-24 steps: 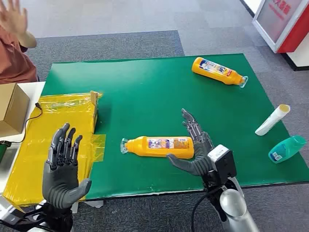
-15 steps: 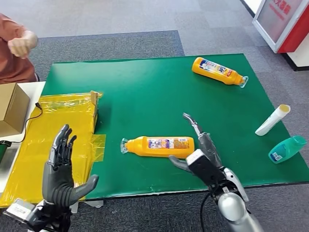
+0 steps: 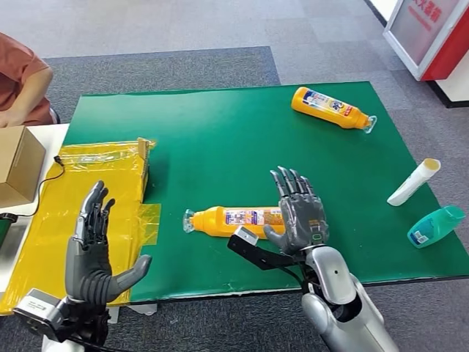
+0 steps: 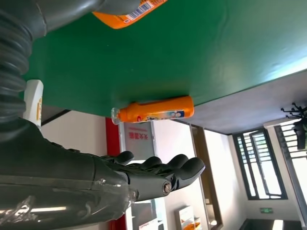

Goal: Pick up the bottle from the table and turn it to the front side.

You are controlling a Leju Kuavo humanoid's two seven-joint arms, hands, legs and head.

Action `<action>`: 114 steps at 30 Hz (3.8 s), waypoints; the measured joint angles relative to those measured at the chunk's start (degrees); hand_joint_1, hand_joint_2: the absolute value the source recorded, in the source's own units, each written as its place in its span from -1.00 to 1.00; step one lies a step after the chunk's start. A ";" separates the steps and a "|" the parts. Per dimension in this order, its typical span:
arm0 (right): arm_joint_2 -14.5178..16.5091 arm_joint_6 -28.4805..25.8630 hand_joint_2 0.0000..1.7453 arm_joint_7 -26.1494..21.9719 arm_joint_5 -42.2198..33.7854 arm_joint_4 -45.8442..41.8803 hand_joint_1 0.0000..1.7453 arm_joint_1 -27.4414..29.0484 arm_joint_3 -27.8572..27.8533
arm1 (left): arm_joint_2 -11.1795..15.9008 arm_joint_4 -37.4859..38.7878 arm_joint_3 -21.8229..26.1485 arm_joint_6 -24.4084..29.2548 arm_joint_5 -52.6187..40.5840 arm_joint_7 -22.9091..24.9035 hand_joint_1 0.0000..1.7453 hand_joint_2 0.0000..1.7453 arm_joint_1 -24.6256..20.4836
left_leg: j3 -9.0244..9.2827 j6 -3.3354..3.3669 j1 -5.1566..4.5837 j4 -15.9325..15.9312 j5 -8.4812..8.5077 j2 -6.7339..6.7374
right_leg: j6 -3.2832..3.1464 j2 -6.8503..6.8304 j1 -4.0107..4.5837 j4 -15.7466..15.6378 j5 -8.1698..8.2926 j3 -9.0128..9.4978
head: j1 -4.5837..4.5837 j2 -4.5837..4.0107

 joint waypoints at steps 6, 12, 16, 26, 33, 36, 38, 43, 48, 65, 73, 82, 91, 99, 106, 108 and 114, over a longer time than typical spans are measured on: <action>0.00 0.86 1.00 1.58 3.08 2.55 -1.00 -0.84 1.92 | -1.02 0.00 0.12 0.19 1.85 -0.06 -1.00 1.00 -0.57 | -0.01 0.00 0.00 0.00 -0.01 0.00 | 0.00 0.00 0.00 0.00 -0.02 -0.01 | 0.00 0.00; 0.35 1.33 1.00 2.91 5.97 7.78 -1.00 -1.13 4.39 | -2.39 0.00 0.37 1.56 3.45 -0.33 -1.00 1.00 -2.44 | -0.01 0.00 0.00 0.00 -0.01 0.00 | 0.00 0.00 0.00 0.00 -0.01 -0.01 | 0.00 0.00; 1.29 1.83 1.00 3.21 6.27 11.54 -1.00 -1.47 5.83 | -2.73 0.04 0.21 1.88 3.72 -0.30 -1.00 1.00 -3.58 | -0.01 -0.01 0.00 0.00 -0.01 0.00 | -0.01 0.00 0.00 0.00 -0.01 -0.02 | 0.00 0.00; 2.94 2.42 1.00 4.62 4.73 19.77 -1.00 -2.67 6.53 | -2.89 0.61 -1.98 2.04 4.40 -0.10 -1.00 1.00 -5.30 | -0.01 0.00 0.00 0.00 -0.01 0.00 | 0.00 0.00 0.00 0.00 -0.01 -0.02 | 0.01 0.00; 3.73 2.26 1.00 3.64 3.50 23.40 -1.00 -3.76 6.16 | -2.79 0.73 -3.50 0.81 5.52 0.27 -1.00 1.00 -5.84 | -0.01 -0.01 0.00 0.00 -0.01 0.00 | -0.01 0.01 0.00 0.00 -0.01 -0.03 | -0.01 0.00; 3.93 2.36 1.00 2.56 2.71 25.59 -1.00 -5.19 5.86 | -2.61 0.93 -4.72 -0.36 6.05 0.40 -1.00 1.00 -5.95 | -0.01 0.00 0.00 0.00 0.00 0.00 | 0.00 0.01 0.00 0.00 0.00 -0.02 | 0.00 0.00; 3.99 2.36 1.00 2.40 2.72 26.66 -1.00 -5.93 5.72 | -2.48 1.02 -5.26 -0.59 6.12 0.40 -1.00 1.00 -5.97 | -0.01 0.00 0.00 0.00 0.00 0.00 | 0.01 0.01 0.00 0.00 0.01 -0.02 | 0.01 0.00; 4.32 1.99 1.00 2.88 4.69 29.14 -1.00 -7.88 5.59 | -2.23 1.11 -6.45 -2.64 7.66 0.04 -1.00 1.00 -6.14 | -0.01 0.00 -0.01 0.00 0.01 0.00 | 0.02 0.01 -0.01 0.00 0.01 -0.03 | 0.00 0.00; 4.70 2.03 1.00 2.78 6.11 30.83 -1.00 -10.87 5.17 | -2.23 2.00 -6.78 -6.58 11.81 0.42 -1.00 1.00 -6.63 | -0.01 -0.02 0.00 0.00 0.02 0.01 | 0.02 0.01 0.00 0.00 0.02 -0.03 | 0.00 0.00; 6.30 3.20 1.00 3.10 8.93 46.12 -1.00 -19.39 1.90 | -2.17 4.28 -8.14 -9.34 12.92 1.57 -1.00 1.00 -8.95 | 0.01 -0.02 0.00 0.01 0.08 0.01 | -0.02 0.01 0.00 0.00 0.06 -0.02 | -0.01 0.00; 6.58 4.07 1.00 -4.10 3.43 51.94 -1.00 -22.40 -0.13 | -0.66 4.03 -6.40 -6.55 11.27 -0.59 -1.00 1.00 -11.51 | 0.30 -0.07 0.01 0.00 0.11 0.03 | -0.12 0.04 0.01 0.00 0.13 0.21 | 0.00 0.00; 6.58 4.07 1.00 -7.54 0.97 55.34 0.81 -23.77 -0.71 | 0.27 3.15 -5.45 -6.73 11.19 -0.97 -1.00 1.00 -12.71 | 0.38 -0.03 0.01 0.01 0.30 0.05 | -0.08 0.08 0.00 -0.01 0.38 0.28 | 0.00 0.00; 6.21 2.73 1.00 -9.59 -3.06 54.31 1.00 -23.09 -0.78 | 0.72 3.15 -2.83 -3.72 10.51 -1.09 -1.00 1.00 -12.11 | 0.36 -0.04 0.01 0.01 0.34 0.05 | -0.07 0.08 0.01 -0.01 0.39 0.26 | 0.00 0.00; 5.64 5.22 1.00 -16.15 -19.96 46.11 1.00 -18.38 -2.52 | 0.94 3.15 -0.37 -5.54 12.71 -1.48 -1.00 1.00 -11.00 | 0.25 -0.07 0.01 0.00 0.30 0.04 | -0.08 0.07 0.01 -0.01 0.33 0.18 | -0.01 0.00; 6.46 8.17 1.00 -26.45 -44.65 34.43 1.00 -7.04 -7.71 | 0.57 2.89 3.02 -5.58 17.08 -2.38 -1.00 1.00 -8.67 | 0.09 0.01 0.01 0.00 0.21 0.00 | -0.01 0.02 0.01 0.00 0.17 0.11 | 0.00 0.00; 6.93 6.51 1.00 -29.46 -48.10 30.02 1.00 -4.16 -8.96 | 0.46 2.89 3.43 -5.14 17.11 -2.40 -1.00 1.00 -7.78 | 0.02 0.02 0.01 0.00 0.18 0.01 | -0.01 0.02 0.01 0.00 0.14 0.04 | 0.01 0.00; 8.21 4.09 1.00 -34.02 -56.47 15.43 1.00 1.92 -11.25 | -0.41 2.89 3.57 -3.18 17.21 -2.62 -1.00 1.00 -4.55 | -0.05 0.00 0.00 0.00 0.07 0.01 | 0.00 0.02 -0.01 -0.01 0.06 -0.06 | 0.01 0.00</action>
